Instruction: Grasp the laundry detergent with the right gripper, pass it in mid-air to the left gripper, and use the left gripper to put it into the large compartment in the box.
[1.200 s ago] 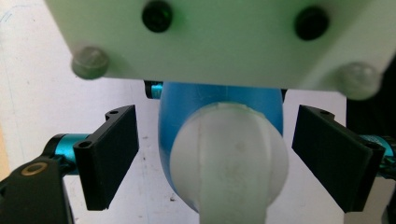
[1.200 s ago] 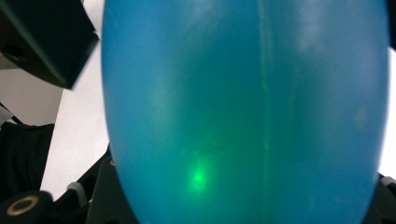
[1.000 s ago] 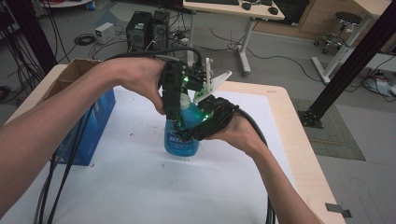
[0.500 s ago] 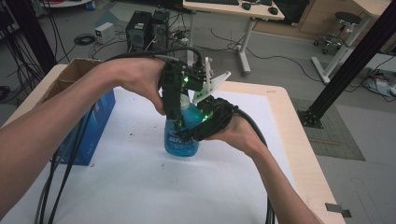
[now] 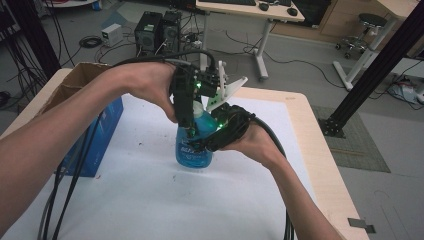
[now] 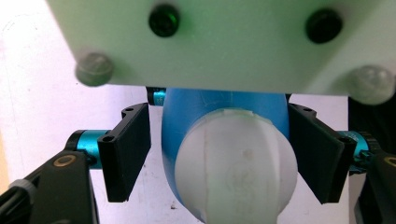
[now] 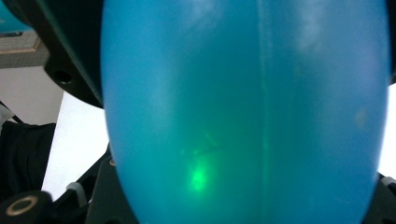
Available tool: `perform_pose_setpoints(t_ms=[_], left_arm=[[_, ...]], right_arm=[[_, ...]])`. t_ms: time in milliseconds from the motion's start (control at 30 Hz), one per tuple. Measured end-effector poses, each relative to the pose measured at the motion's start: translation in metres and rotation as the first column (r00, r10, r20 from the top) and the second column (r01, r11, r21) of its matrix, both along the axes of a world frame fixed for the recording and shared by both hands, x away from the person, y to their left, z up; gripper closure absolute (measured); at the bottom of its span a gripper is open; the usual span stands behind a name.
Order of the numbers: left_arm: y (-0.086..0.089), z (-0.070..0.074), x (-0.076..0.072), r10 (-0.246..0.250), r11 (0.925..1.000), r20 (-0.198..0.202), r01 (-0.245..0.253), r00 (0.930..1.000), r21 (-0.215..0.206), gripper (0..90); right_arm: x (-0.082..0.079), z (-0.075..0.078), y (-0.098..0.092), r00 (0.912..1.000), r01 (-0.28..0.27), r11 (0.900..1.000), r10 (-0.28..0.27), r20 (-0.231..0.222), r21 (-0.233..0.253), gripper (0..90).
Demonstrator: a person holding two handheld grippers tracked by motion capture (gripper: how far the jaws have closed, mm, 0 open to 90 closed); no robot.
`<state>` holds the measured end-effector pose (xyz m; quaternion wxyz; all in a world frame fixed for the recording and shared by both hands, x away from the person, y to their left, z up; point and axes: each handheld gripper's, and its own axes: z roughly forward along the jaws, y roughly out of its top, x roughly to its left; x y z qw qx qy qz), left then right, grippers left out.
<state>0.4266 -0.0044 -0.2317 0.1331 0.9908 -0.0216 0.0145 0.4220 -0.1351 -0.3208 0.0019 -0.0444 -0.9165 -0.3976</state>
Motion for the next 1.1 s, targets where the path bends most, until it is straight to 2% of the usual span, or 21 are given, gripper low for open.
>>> perform_pose_setpoints(t_ms=[367, 800, 1100], left_arm=[[-0.0003, -0.0047, -0.0005, 0.002, 1.0000, -0.002, -0.002, 1.0000, -0.006, 27.7], [0.0012, -0.0023, -0.0016, -0.006, 0.9998, -0.003, 0.006, 1.0000, -0.021, 33.5], [0.0021, -0.0033, -0.0025, -0.021, 0.9993, -0.004, 0.021, 0.9998, -0.029, 37.8]], right_arm=[[0.0003, 0.0005, -0.0004, 0.9999, -0.005, 1.000, 0.005, 0.010, 0.007, 46.2], [-0.0001, 0.0007, -0.0002, 0.9999, -0.005, 1.000, 0.005, 0.016, 0.009, 46.2], [-0.0009, 0.0003, -0.0005, 1.0000, 0.002, 1.000, -0.002, 0.003, 0.005, 46.1]])
